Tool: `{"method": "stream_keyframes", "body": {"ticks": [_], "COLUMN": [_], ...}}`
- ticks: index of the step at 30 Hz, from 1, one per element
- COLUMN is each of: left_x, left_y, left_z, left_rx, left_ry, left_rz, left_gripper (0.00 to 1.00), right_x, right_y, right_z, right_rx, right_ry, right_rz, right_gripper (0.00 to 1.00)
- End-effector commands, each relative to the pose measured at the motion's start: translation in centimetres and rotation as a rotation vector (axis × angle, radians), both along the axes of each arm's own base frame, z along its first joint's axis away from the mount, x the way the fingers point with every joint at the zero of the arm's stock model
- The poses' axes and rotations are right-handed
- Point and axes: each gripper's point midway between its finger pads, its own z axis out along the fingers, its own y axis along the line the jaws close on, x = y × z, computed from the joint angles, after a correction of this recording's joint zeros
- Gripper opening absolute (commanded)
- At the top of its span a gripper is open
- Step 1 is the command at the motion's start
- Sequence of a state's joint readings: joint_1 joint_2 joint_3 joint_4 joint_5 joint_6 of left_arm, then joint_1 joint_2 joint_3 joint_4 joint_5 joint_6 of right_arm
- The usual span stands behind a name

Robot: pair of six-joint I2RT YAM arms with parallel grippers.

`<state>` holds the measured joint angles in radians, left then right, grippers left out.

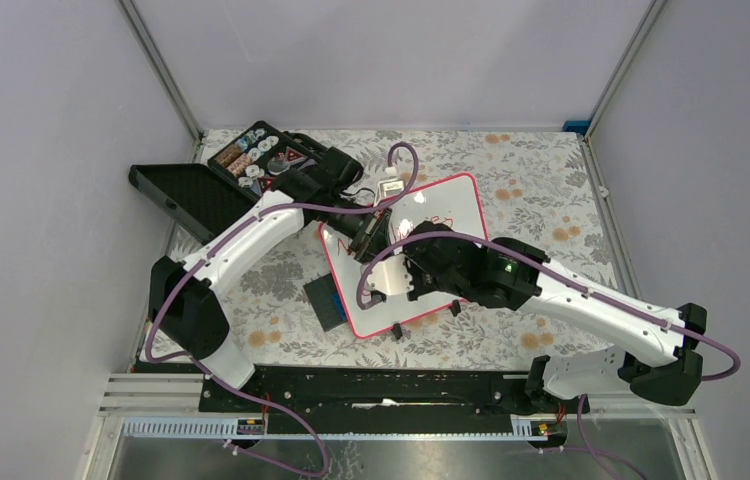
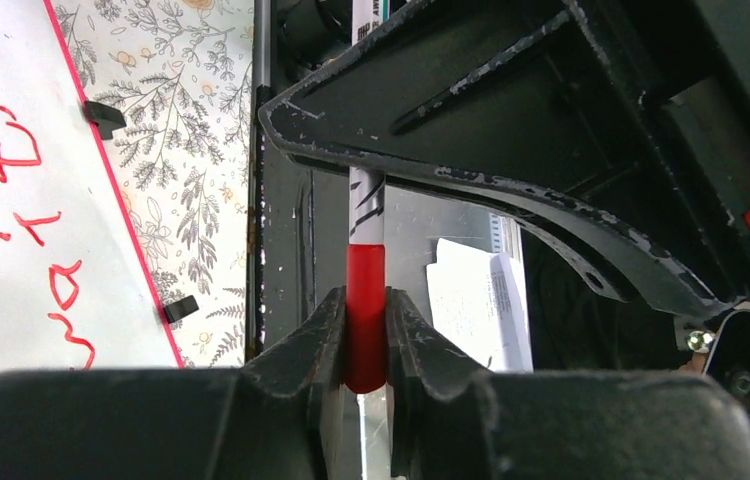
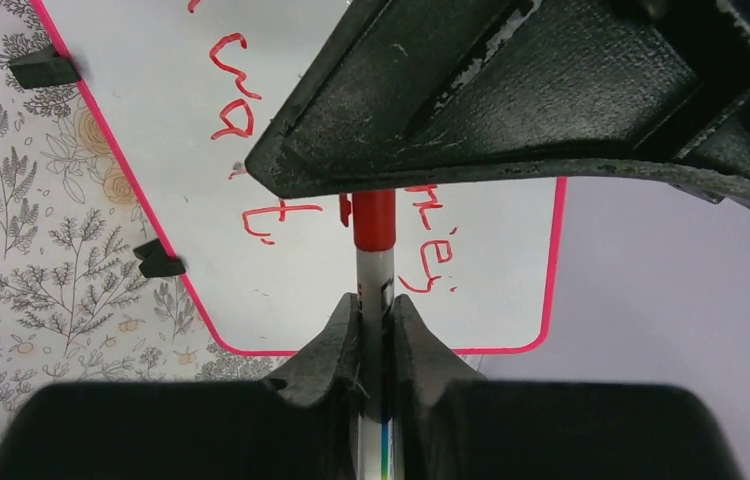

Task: Write a sentence on the whiteboard
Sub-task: Pass from the left arm to the right, then put down the whiteboard marker at the center of the board.

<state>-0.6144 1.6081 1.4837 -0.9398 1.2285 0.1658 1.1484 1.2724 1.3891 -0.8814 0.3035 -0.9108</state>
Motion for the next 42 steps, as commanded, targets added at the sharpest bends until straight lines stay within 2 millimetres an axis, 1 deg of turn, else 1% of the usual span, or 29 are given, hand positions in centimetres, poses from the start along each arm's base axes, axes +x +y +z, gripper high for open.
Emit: {"method": "stream_keyframes", "body": {"ticks": [1, 2, 3, 4, 9, 10, 13, 14, 15, 18, 19, 23, 26, 30, 32, 36, 40, 41, 42], "left_x": [0.0, 0.3, 0.6, 0.9, 2.6, 3.1, 5.1, 5.9, 6.6, 8.8, 9.5, 12.3, 14.5, 17.0, 17.8, 18.5, 18.5, 18.5, 18.5], "left_y": [-0.1, 0.0, 0.1, 0.2, 1.0, 1.2, 2.1, 2.5, 2.8, 3.7, 4.1, 6.2, 8.1, 11.0, 12.4, 14.2, 15.1, 15.2, 15.2], "left_z": [1.8, 2.0, 2.2, 2.4, 3.6, 3.8, 4.9, 5.5, 5.9, 7.2, 7.8, 9.6, 10.1, 10.3, 10.0, 8.6, 7.6, 7.4, 7.2], "left_rx": [-0.085, -0.087, -0.088, -0.089, -0.103, -0.105, -0.111, -0.12, -0.127, -0.151, -0.161, -0.168, -0.138, -0.081, -0.053, 0.013, 0.053, 0.056, 0.06], "left_ry": [-0.051, -0.063, -0.074, -0.085, -0.131, -0.142, -0.173, -0.183, -0.191, -0.232, -0.252, -0.32, -0.363, -0.426, -0.451, -0.483, -0.493, -0.491, -0.487], "left_rz": [-0.017, -0.007, 0.003, 0.013, 0.066, 0.082, 0.154, 0.185, 0.22, 0.335, 0.369, 0.514, 0.634, 0.795, 0.852, 0.928, 0.964, 0.963, 0.963], "left_gripper": [0.28, 0.37, 0.44, 0.48, 0.69, 0.74, 0.83, 0.92, 0.98, 0.99, 0.99, 0.99, 0.99, 0.99, 0.99, 0.99, 0.99, 0.99, 0.99], "right_x": [0.7, 0.6, 0.6, 0.6, 0.8, 0.8, 1.7, 2.0, 2.5, 3.7, 4.4, 6.6, 8.7, 11.1, 12.3, 13.2, 12.6, 12.2, 11.4], "right_y": [-0.5, -0.7, -1.0, -1.4, -2.8, -3.0, -3.8, -4.1, -4.4, -5.4, -5.9, -7.5, -9.6, -13.3, -15.7, -20.8, -24.7, -25.6, -26.3], "right_z": [1.2, 1.1, 0.9, 0.8, 0.7, 0.7, 1.0, 1.0, 1.2, 1.0, 0.9, 1.6, 1.8, 1.0, -0.2, -3.2, -7.1, -8.2, -9.8], "right_rx": [0.032, 0.032, 0.033, 0.04, 0.125, 0.148, 0.222, 0.243, 0.264, 0.296, 0.312, 0.412, 0.49, 0.596, 0.637, 0.697, 0.719, 0.717, 0.705], "right_ry": [-0.069, -0.068, -0.065, -0.061, 0.038, 0.065, 0.124, 0.145, 0.16, 0.193, 0.208, 0.28, 0.336, 0.466, 0.53, 0.618, 0.678, 0.686, 0.704], "right_rz": [-0.039, -0.049, -0.063, -0.075, -0.168, -0.187, -0.262, -0.285, -0.311, -0.373, -0.405, -0.493, -0.583, -0.744, -0.849, -1.042, -1.189, -1.221, -1.255], "right_gripper": [0.06, 0.04, 0.02, 0.0, 0.0, 0.0, 0.0, 0.0, 0.0, 0.0, 0.0, 0.0, 0.0, 0.0, 0.0, 0.01, 0.02, 0.02, 0.02]}}
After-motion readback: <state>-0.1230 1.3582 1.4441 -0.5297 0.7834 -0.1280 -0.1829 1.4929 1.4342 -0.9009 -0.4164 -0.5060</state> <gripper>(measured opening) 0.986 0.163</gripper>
